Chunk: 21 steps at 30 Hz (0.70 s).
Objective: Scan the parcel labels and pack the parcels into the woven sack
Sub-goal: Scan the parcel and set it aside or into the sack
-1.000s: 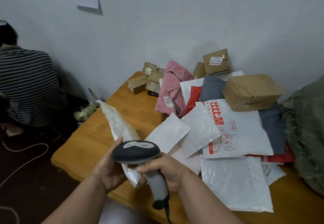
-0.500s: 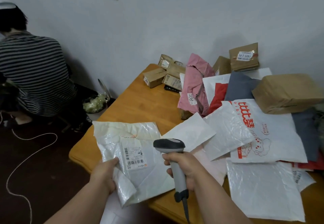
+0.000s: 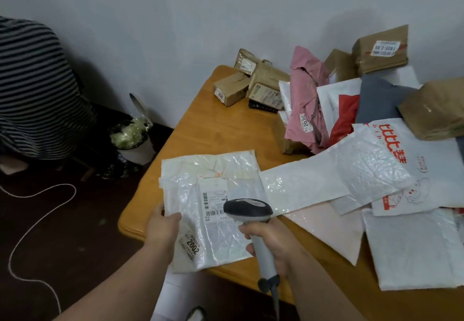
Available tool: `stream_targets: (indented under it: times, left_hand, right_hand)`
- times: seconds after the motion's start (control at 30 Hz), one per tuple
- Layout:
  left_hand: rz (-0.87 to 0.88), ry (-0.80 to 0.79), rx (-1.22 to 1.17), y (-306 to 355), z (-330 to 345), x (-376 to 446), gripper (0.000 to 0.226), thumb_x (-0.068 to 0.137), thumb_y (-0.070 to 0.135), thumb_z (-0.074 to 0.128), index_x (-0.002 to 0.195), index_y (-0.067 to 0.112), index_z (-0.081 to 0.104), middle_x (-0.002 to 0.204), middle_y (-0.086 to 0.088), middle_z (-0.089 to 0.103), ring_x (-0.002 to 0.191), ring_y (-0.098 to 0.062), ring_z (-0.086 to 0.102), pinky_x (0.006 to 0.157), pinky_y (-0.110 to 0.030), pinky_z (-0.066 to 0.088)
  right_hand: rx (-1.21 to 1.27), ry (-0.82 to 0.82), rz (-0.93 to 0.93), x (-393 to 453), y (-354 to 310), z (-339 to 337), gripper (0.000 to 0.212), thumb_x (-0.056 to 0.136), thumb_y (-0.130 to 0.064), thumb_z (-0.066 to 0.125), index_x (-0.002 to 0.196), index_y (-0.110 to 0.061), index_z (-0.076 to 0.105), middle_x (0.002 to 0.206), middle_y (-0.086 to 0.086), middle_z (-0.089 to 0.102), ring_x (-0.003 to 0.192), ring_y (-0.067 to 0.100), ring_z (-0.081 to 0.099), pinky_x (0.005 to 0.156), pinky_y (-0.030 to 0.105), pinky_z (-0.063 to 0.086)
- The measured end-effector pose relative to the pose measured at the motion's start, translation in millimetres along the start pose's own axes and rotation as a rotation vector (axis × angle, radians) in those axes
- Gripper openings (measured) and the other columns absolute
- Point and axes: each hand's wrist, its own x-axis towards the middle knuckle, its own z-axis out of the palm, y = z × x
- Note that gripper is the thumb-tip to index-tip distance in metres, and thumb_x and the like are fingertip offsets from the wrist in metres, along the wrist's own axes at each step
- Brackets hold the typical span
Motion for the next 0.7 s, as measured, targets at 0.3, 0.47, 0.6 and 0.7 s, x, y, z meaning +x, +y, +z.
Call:
stream_targets:
  times: [0.3, 0.47, 0.6, 0.7]
  left_hand:
    - [0.010, 0.140, 0.194, -16.7, -21.2, 2.9, 0.035, 0.084, 0.012, 0.064, 0.118, 0.020, 0.061, 0.105, -0.009, 0.066, 0.089, -0.032, 0.063, 0.084, -0.045, 0.056]
    - [0.000, 0.187, 0.264, -25.3, -23.6, 1.3, 0.052, 0.081, 0.016, 0.070, 0.132, 0.014, 0.058, 0.130, -0.018, 0.055, 0.110, -0.040, 0.058, 0.096, -0.048, 0.051]
    - [-0.041, 0.188, 0.254, -30.0, -26.5, -1.8, 0.055, 0.083, 0.017, 0.070, 0.136, 0.012, 0.054, 0.133, -0.020, 0.051, 0.114, -0.042, 0.056, 0.098, -0.049, 0.050]
    - [-0.078, 0.185, 0.233, -31.5, -25.7, -5.8, 0.061, 0.084, 0.018, 0.071, 0.140, 0.013, 0.050, 0.136, -0.020, 0.048, 0.116, -0.042, 0.056, 0.100, -0.050, 0.049]
  right_hand:
    - [-0.185, 0.002, -0.019, -9.3, -5.2, 12.7, 0.035, 0.069, -0.019, 0.076, 0.102, -0.010, 0.070, 0.087, 0.009, 0.061, 0.072, 0.020, 0.060, 0.063, 0.027, 0.050]
    - [-0.211, 0.001, -0.028, -11.3, -7.0, 10.2, 0.025, 0.078, -0.014, 0.076, 0.102, -0.012, 0.068, 0.087, 0.009, 0.062, 0.070, 0.020, 0.061, 0.065, 0.029, 0.051]
    - [-0.222, -0.009, -0.039, -11.9, -8.6, 7.1, 0.024, 0.080, -0.015, 0.076, 0.102, -0.013, 0.068, 0.089, 0.010, 0.063, 0.074, 0.021, 0.062, 0.068, 0.032, 0.052]
    - [-0.188, 0.002, -0.027, -12.2, -7.9, 4.0, 0.024, 0.079, -0.015, 0.076, 0.101, -0.012, 0.068, 0.088, 0.010, 0.063, 0.072, 0.021, 0.062, 0.067, 0.032, 0.052]
